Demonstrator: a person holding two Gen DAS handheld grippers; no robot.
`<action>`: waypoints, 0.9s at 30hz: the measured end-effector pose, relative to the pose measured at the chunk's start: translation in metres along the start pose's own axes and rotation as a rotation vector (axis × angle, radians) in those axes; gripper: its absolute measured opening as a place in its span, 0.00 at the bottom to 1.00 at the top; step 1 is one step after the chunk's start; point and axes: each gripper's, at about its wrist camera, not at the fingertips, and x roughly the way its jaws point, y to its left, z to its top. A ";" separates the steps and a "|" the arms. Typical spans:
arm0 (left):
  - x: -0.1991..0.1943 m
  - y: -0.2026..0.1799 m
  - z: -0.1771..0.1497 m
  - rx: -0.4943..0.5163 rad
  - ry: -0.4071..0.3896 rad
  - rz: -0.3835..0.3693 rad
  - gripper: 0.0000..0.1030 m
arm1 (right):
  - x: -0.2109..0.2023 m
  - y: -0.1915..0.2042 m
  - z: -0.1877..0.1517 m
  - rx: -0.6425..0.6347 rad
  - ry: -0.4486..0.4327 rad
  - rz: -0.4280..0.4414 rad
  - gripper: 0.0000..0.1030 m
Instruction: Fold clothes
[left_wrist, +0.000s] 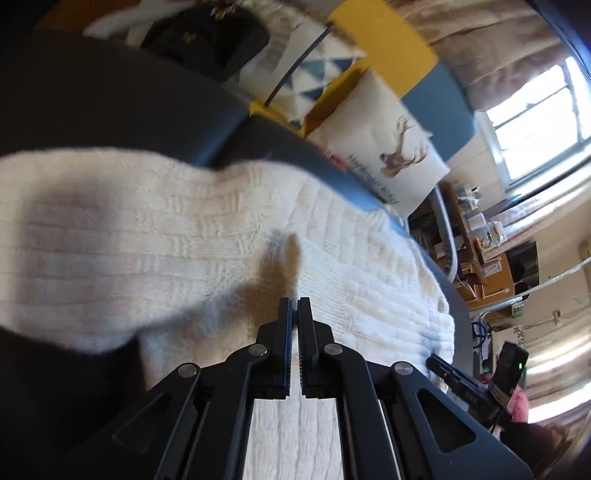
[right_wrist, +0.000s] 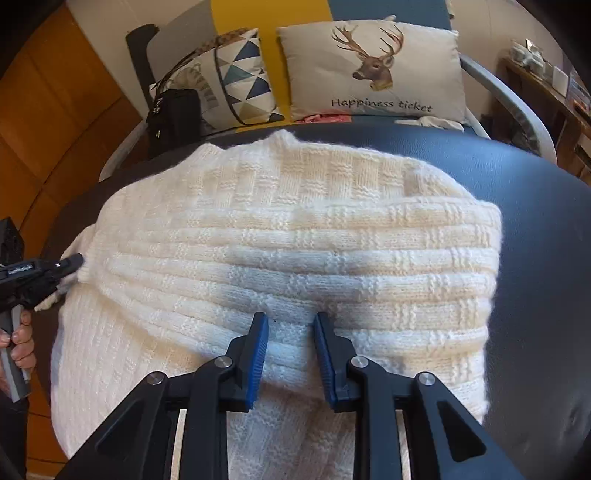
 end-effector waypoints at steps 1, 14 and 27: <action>-0.002 0.001 0.000 0.015 -0.012 0.018 0.00 | -0.001 -0.001 0.000 -0.002 -0.004 0.004 0.24; 0.010 -0.038 0.013 0.043 0.009 -0.106 0.09 | -0.005 -0.007 0.023 0.052 -0.063 0.087 0.24; 0.060 -0.065 0.018 0.131 0.064 0.025 0.09 | 0.000 -0.052 0.052 0.121 -0.109 -0.013 0.22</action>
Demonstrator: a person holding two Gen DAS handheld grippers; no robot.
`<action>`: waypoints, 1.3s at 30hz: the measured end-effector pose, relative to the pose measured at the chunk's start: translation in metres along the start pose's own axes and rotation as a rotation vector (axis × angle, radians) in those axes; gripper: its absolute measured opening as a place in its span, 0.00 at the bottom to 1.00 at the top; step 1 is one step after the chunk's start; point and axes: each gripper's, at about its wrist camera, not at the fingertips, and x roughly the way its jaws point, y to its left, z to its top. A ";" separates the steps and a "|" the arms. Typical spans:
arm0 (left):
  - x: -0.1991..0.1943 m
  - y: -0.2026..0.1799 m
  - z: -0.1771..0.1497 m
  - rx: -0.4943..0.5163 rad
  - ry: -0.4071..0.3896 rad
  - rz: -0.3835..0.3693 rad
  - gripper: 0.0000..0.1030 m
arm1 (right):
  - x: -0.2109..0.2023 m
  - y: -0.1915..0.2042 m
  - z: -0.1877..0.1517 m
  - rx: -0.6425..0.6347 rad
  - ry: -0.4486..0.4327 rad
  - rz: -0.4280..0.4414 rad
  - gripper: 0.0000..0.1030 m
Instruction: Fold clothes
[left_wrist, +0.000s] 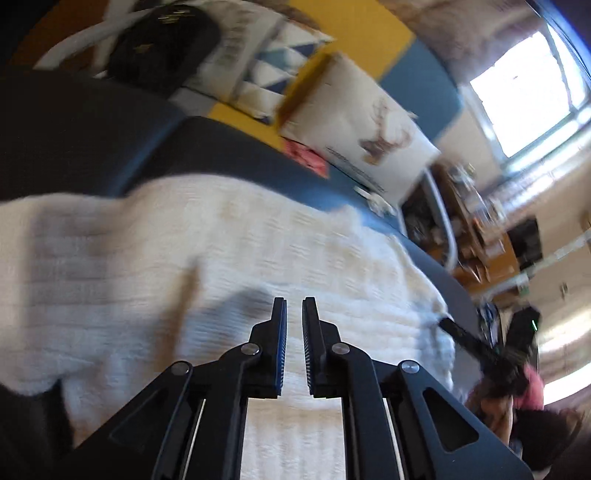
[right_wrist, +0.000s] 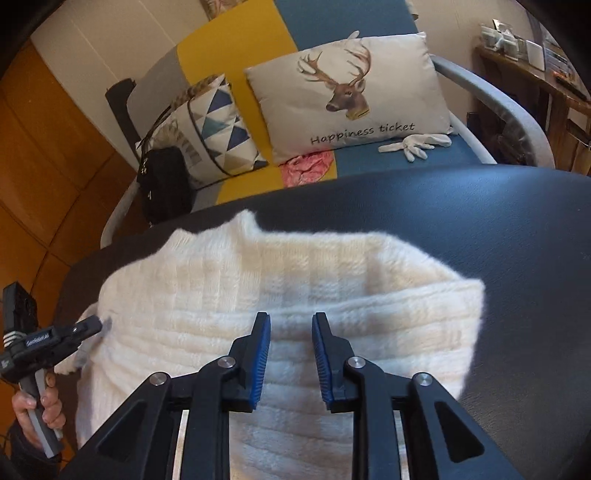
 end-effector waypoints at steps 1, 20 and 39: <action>0.005 -0.007 -0.001 0.036 0.014 0.029 0.09 | 0.003 -0.004 0.002 -0.012 0.003 -0.037 0.22; -0.149 0.166 -0.085 -0.514 -0.192 -0.179 0.35 | -0.043 0.022 -0.061 -0.028 -0.015 0.139 0.28; -0.262 0.390 -0.150 -1.222 -0.594 -0.114 0.40 | -0.060 0.144 -0.161 -0.202 0.093 0.281 0.29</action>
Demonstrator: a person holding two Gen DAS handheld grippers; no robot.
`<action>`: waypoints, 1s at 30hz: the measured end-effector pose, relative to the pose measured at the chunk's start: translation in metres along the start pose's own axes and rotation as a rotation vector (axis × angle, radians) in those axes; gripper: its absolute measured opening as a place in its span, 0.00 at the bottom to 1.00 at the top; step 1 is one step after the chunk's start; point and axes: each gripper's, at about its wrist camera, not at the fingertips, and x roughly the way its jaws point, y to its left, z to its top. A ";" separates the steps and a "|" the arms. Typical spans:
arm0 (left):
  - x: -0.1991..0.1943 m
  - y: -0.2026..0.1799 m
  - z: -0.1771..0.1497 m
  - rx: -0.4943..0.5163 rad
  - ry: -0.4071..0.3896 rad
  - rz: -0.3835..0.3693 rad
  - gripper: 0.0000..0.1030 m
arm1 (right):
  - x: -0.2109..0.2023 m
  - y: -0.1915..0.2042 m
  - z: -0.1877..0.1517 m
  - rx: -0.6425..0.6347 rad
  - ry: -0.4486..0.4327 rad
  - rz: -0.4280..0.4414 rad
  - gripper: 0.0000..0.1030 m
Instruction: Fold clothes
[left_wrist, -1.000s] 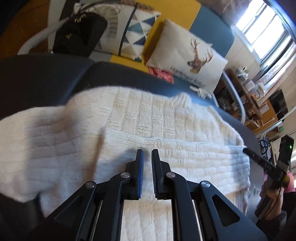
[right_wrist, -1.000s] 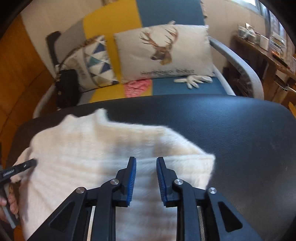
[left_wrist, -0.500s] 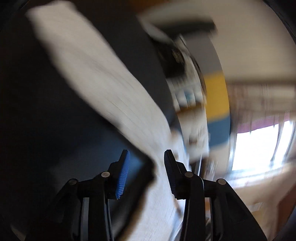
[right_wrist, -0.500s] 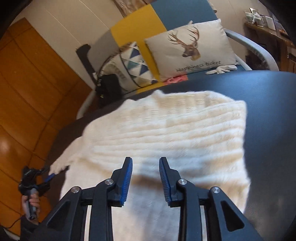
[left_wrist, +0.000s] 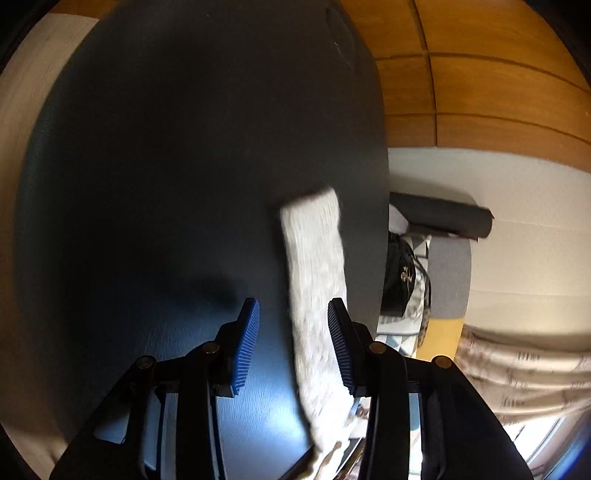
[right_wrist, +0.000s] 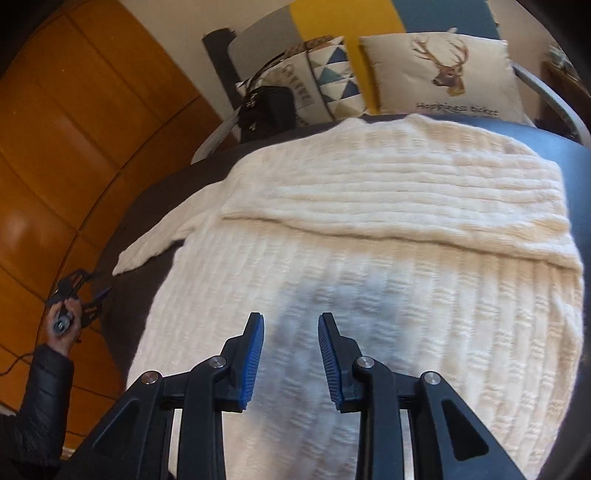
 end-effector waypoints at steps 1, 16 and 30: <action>0.004 -0.001 0.002 0.001 -0.003 0.004 0.40 | 0.004 0.006 0.000 -0.015 0.008 0.003 0.30; 0.041 -0.031 0.027 0.083 -0.036 0.095 0.19 | 0.029 0.039 -0.001 -0.074 0.075 0.010 0.30; 0.050 -0.129 -0.060 0.228 0.080 -0.153 0.04 | 0.024 -0.001 -0.003 0.073 0.074 -0.016 0.30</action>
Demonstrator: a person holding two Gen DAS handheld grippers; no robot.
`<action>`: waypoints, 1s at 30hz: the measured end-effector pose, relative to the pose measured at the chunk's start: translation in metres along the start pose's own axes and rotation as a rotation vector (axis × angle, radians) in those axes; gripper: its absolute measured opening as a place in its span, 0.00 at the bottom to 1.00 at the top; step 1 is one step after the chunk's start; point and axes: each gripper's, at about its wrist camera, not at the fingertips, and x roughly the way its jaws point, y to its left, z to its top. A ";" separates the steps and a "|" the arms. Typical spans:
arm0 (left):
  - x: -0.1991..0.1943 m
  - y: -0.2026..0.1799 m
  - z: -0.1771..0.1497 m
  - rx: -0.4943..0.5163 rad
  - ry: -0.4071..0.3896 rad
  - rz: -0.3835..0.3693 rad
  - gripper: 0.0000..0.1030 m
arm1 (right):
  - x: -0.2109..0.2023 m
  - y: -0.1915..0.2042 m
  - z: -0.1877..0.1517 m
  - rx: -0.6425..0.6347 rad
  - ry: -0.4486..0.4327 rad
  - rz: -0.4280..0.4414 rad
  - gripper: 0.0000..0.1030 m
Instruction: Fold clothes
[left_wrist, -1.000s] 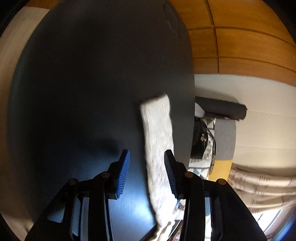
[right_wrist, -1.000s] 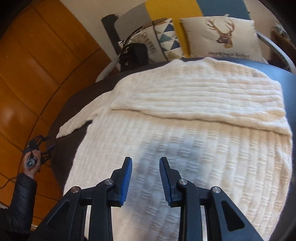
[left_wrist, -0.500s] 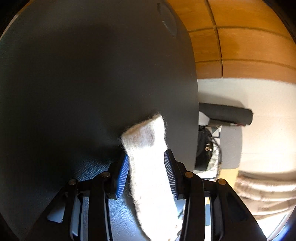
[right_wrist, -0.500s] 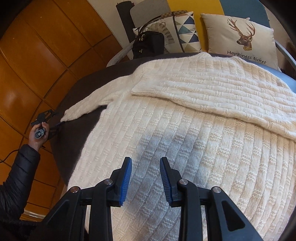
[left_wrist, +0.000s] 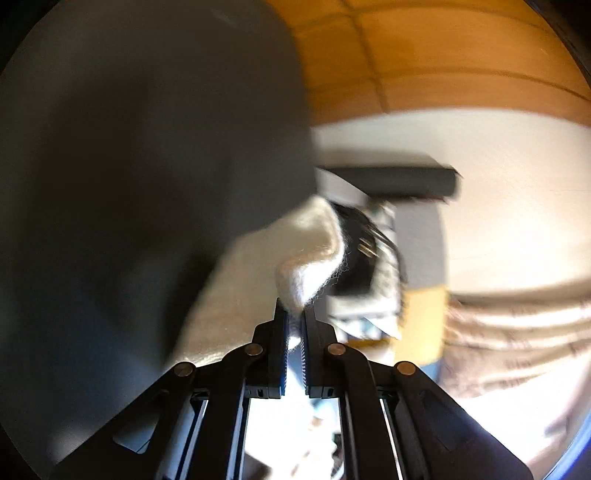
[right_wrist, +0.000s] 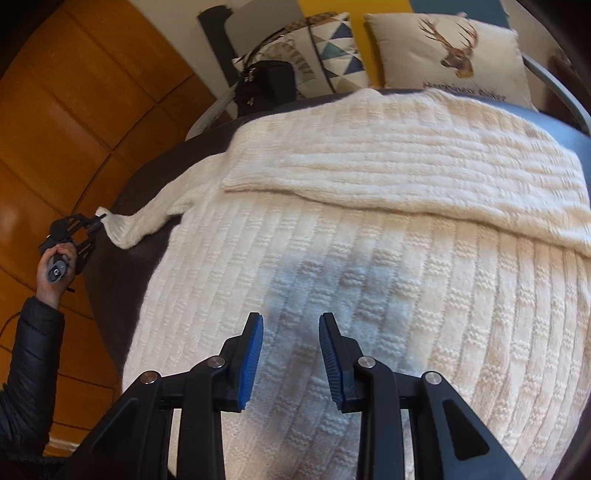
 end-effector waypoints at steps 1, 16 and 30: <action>0.004 -0.017 -0.010 0.019 0.022 -0.036 0.04 | -0.002 -0.008 0.000 0.035 -0.005 0.014 0.30; 0.096 -0.217 -0.318 0.472 0.546 -0.298 0.04 | -0.042 -0.116 0.019 0.354 -0.183 0.116 0.30; 0.168 -0.119 -0.479 0.697 0.911 0.000 0.16 | -0.062 -0.175 0.021 0.515 -0.282 0.229 0.37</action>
